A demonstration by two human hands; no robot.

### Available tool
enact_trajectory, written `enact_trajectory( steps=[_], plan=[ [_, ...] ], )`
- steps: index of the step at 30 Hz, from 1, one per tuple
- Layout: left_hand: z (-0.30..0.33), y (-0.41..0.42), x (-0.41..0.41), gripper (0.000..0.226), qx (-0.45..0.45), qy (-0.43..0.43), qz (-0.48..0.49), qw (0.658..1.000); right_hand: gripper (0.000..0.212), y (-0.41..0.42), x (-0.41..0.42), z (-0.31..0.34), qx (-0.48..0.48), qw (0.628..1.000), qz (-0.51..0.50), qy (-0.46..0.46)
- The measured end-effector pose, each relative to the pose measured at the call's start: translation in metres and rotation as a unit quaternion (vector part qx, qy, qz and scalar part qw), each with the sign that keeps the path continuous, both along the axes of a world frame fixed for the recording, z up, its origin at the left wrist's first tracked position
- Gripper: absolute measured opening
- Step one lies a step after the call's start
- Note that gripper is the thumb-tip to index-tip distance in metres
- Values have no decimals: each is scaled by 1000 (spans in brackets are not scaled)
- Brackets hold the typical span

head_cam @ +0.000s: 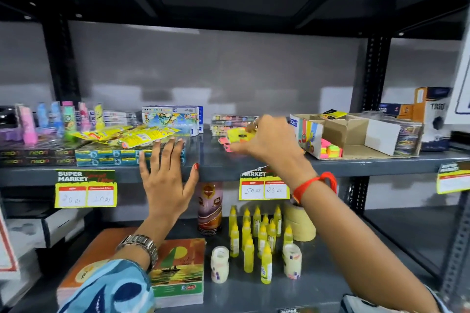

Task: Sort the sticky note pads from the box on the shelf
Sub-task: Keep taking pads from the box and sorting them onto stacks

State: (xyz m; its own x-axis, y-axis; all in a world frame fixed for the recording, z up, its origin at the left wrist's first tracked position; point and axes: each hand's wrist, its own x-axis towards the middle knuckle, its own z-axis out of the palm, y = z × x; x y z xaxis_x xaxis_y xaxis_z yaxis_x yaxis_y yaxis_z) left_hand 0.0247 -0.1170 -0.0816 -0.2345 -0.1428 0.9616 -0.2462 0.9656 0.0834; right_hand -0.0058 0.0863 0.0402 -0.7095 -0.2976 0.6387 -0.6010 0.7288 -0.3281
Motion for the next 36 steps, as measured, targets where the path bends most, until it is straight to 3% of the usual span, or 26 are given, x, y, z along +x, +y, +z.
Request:
enact_trajectory(
  steps=[9, 15, 23, 30, 36],
  plan=[
    [-1, 17, 0, 60, 37, -23, 27, 999, 51, 93, -35, 46, -126, 984, -89, 85],
    [-10, 56, -11, 68, -6, -68, -10, 998, 45, 158, -71, 23, -166, 971, -169, 28],
    [-14, 59, -18, 69, -13, -80, 0, 997, 49, 172, -95, -27, -85, 986, -139, -17],
    [-23, 51, -16, 69, -3, -72, 16, 997, 46, 170, -108, -44, -13, 994, -108, 4],
    [-29, 53, -25, 67, 6, -37, 18, 999, 37, 174, -112, -36, -70, 989, -80, -98]
  ],
)
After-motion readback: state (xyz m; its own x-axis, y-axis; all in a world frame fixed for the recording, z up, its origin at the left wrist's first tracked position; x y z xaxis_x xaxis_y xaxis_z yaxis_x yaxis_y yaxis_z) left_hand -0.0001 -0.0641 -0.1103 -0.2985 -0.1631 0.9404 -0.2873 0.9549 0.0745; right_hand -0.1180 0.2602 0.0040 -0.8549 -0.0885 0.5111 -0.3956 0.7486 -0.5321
